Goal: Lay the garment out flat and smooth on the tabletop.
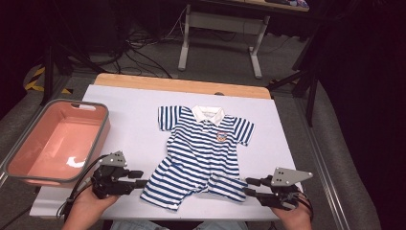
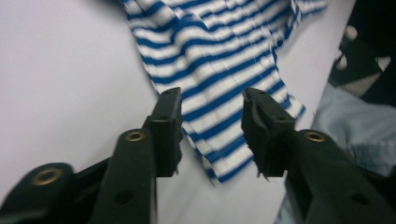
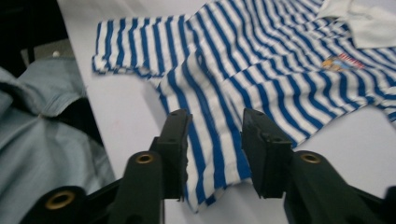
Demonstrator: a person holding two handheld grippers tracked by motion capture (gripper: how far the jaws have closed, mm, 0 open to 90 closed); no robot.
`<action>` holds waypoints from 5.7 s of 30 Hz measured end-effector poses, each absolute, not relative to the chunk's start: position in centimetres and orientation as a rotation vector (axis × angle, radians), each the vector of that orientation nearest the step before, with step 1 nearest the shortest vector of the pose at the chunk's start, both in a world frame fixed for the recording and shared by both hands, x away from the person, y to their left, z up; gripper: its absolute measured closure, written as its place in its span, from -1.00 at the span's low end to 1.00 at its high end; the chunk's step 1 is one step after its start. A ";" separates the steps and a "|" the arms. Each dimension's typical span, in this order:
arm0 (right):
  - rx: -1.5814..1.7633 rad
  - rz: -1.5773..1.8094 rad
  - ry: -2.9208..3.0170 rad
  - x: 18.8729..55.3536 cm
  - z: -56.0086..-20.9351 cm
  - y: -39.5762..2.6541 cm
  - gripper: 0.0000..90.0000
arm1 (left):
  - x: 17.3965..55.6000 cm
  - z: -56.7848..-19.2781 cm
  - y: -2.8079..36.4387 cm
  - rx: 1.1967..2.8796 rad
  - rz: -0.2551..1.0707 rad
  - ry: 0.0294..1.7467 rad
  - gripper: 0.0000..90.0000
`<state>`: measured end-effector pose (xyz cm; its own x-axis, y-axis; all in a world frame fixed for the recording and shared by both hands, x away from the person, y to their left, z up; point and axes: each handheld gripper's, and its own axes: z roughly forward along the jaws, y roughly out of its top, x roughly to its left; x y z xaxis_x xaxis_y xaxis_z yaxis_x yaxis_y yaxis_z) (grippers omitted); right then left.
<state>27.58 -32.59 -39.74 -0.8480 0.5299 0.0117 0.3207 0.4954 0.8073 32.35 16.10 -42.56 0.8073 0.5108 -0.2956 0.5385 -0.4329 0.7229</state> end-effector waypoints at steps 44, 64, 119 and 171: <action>0.357 1.295 2.759 27.8 -37.6 -25.3 0.53 | 39.0 -43.1 12.6 2.013 0.063 0.822 -0.13; 1.188 0.875 2.404 39.2 -43.8 -29.9 0.31 | 44.9 -45.5 9.9 2.084 -0.017 0.934 0.09; 1.244 0.943 2.306 40.8 -42.8 -32.6 0.96 | 46.7 -46.2 6.9 2.113 0.060 0.998 0.97; 0.276 1.062 2.876 30.2 -45.1 -29.4 0.58 | 34.7 -46.1 9.5 2.422 -0.053 0.190 0.62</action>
<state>30.19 -29.39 -45.15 -0.9819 0.1892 0.0023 0.1453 0.7463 0.6496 34.72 9.46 -46.05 0.9885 0.1225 -0.0888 0.1507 -0.7469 0.6476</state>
